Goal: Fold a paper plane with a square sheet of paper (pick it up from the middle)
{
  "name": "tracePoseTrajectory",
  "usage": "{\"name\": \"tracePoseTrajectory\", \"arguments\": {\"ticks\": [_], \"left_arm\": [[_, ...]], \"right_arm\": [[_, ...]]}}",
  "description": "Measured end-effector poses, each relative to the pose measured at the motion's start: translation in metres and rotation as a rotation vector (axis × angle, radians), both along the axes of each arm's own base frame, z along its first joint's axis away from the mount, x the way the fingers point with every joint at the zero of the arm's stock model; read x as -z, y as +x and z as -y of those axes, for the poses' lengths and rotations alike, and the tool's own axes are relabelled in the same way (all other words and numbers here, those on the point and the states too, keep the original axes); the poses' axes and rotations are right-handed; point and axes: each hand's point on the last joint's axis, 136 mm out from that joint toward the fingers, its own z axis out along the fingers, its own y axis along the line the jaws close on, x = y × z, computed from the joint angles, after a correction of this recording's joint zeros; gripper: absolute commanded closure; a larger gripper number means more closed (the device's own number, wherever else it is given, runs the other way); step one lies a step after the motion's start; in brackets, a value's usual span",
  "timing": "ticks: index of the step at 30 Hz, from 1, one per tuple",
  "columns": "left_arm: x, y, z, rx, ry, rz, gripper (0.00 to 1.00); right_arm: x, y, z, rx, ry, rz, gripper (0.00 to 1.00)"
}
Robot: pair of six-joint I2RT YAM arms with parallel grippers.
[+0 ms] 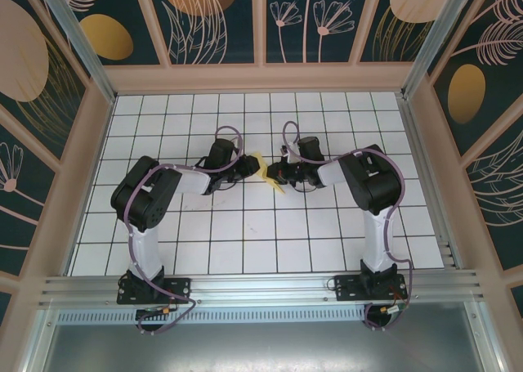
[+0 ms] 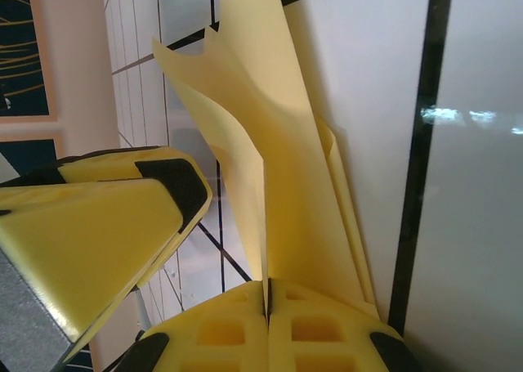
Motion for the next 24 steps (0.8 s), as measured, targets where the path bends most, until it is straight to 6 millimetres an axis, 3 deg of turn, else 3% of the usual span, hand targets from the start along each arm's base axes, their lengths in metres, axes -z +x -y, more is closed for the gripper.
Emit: {"name": "tracePoseTrajectory", "arguments": {"ticks": [24], "left_arm": [[0.012,-0.001,0.002,0.024,0.003,0.003,0.74]], "right_arm": [[0.002,0.002,0.001,0.042,0.000,-0.058,1.00]]}}
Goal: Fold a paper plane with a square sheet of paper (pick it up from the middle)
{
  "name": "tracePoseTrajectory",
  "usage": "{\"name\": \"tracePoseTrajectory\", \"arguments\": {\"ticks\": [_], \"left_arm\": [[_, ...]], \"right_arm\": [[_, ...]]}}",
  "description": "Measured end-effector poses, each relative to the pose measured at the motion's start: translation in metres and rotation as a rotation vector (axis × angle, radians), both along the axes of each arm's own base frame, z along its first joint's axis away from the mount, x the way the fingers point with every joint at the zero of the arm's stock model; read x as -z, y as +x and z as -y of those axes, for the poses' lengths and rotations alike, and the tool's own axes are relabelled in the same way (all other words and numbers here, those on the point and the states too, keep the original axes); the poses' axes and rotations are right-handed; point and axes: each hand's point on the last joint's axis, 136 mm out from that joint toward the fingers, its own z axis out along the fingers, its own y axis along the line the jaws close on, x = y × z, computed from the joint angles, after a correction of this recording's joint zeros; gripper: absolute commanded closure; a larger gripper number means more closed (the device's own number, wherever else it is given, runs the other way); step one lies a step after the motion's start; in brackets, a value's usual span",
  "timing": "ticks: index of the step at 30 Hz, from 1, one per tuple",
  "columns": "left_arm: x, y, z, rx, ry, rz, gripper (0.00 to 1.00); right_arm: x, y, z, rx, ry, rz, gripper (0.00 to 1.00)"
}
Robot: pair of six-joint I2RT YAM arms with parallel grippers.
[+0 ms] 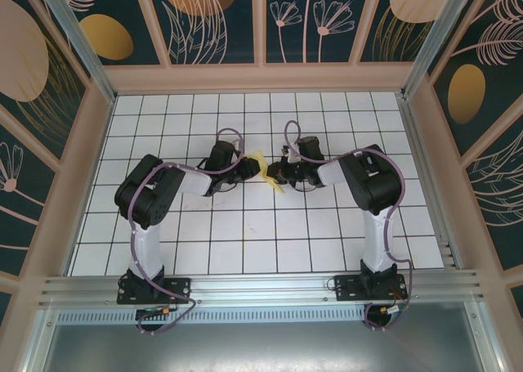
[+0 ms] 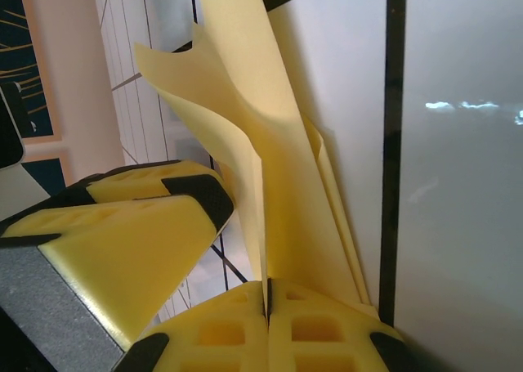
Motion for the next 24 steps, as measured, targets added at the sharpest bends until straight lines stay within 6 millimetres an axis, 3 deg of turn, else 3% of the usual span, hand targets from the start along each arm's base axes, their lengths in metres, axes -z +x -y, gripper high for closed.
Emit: {"name": "tracePoseTrajectory", "arguments": {"ticks": [16,24], "left_arm": [[0.006,0.015,0.003,0.003,0.089,-0.031,0.78],[0.008,0.017,0.003,0.006,0.124,-0.050,0.78]], "right_arm": [[-0.001,0.002,-0.001,-0.001,-0.010,-0.018,1.00],[-0.002,0.004,-0.001,-0.016,-0.031,-0.019,0.84]]}}
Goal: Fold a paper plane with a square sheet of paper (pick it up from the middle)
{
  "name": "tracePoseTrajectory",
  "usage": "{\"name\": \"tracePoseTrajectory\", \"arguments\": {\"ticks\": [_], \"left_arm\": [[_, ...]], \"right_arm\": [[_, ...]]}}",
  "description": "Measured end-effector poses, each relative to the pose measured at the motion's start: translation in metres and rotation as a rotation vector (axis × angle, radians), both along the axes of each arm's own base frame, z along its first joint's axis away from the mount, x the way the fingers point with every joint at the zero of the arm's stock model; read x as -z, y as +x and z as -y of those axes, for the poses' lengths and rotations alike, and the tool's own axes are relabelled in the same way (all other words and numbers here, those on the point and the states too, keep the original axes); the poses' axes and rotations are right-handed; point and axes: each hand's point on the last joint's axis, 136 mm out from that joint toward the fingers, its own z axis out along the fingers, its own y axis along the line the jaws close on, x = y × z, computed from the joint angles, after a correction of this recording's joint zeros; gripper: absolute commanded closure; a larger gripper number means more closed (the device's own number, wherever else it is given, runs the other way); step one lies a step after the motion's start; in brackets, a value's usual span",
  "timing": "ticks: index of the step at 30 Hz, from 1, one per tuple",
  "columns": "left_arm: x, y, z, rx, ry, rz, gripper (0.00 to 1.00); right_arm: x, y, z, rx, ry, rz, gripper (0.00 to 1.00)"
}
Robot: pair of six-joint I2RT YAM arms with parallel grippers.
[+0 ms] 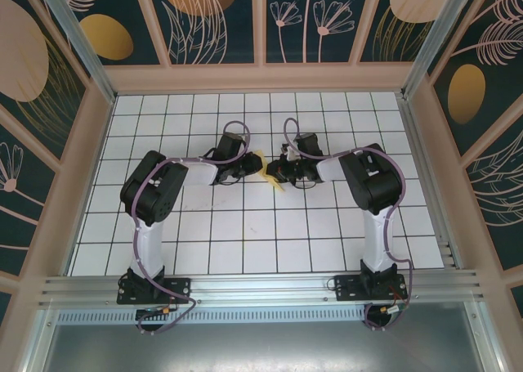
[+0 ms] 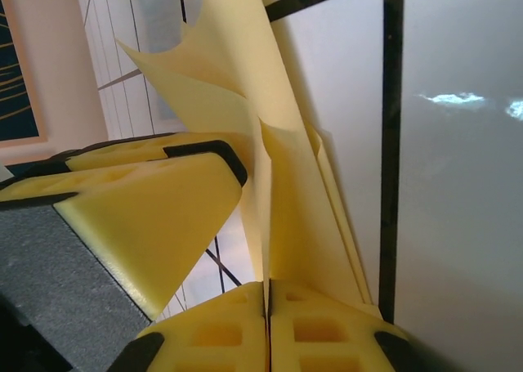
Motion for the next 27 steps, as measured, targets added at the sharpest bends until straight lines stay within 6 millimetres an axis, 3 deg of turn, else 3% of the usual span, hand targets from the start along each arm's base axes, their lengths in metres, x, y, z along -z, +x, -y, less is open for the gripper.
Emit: {"name": "tracePoseTrajectory", "arguments": {"ticks": [13,27], "left_arm": [[0.000,0.000,0.000,0.002,-0.003,-0.002,0.78],[-0.001,-0.001,0.001,0.005,-0.006,-0.003,0.78]], "right_arm": [[-0.008,0.005,0.015,0.001,-0.034,0.035,0.72],[-0.007,-0.004,0.025,-0.033,-0.130,0.079,0.70]]}}
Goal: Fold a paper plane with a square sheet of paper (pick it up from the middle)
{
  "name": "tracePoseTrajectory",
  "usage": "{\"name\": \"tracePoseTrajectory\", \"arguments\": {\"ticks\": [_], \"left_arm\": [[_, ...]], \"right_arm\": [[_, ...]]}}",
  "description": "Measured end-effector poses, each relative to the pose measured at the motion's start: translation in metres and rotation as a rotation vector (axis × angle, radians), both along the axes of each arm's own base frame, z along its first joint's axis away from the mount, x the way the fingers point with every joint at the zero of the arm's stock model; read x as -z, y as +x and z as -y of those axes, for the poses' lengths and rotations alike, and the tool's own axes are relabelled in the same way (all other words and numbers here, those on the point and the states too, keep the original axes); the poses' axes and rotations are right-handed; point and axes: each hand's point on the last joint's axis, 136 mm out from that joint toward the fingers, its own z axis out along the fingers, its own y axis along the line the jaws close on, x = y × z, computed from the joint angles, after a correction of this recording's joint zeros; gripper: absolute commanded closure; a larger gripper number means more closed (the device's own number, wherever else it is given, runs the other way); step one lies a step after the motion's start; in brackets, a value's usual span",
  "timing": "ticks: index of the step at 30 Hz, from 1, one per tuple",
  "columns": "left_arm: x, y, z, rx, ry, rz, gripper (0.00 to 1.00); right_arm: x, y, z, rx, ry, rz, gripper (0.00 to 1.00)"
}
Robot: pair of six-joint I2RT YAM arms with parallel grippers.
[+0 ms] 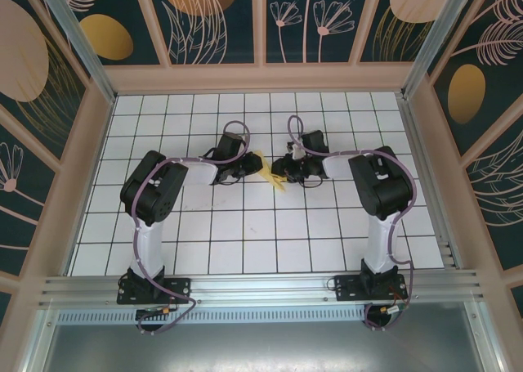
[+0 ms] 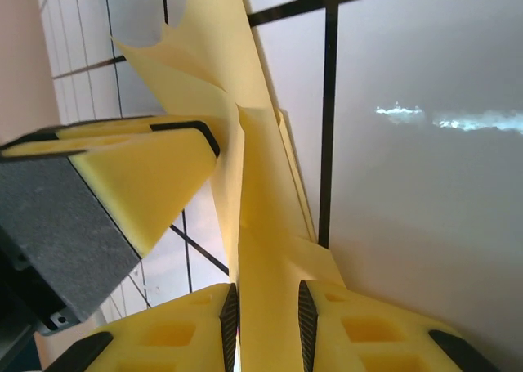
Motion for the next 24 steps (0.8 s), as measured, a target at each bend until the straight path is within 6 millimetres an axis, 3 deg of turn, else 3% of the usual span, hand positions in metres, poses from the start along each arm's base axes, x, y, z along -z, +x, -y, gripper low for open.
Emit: {"name": "tracePoseTrajectory", "arguments": {"ticks": [15,24], "left_arm": [[0.000,0.000,0.001,0.002,-0.003,0.000,0.77],[0.000,-0.001,0.001,0.005,-0.005,-0.001,0.77]], "right_arm": [[-0.001,-0.011,-0.011,-0.074,-0.118,0.080,0.68],[-0.005,-0.014,-0.020,-0.107,-0.122,0.101,0.80]]}}
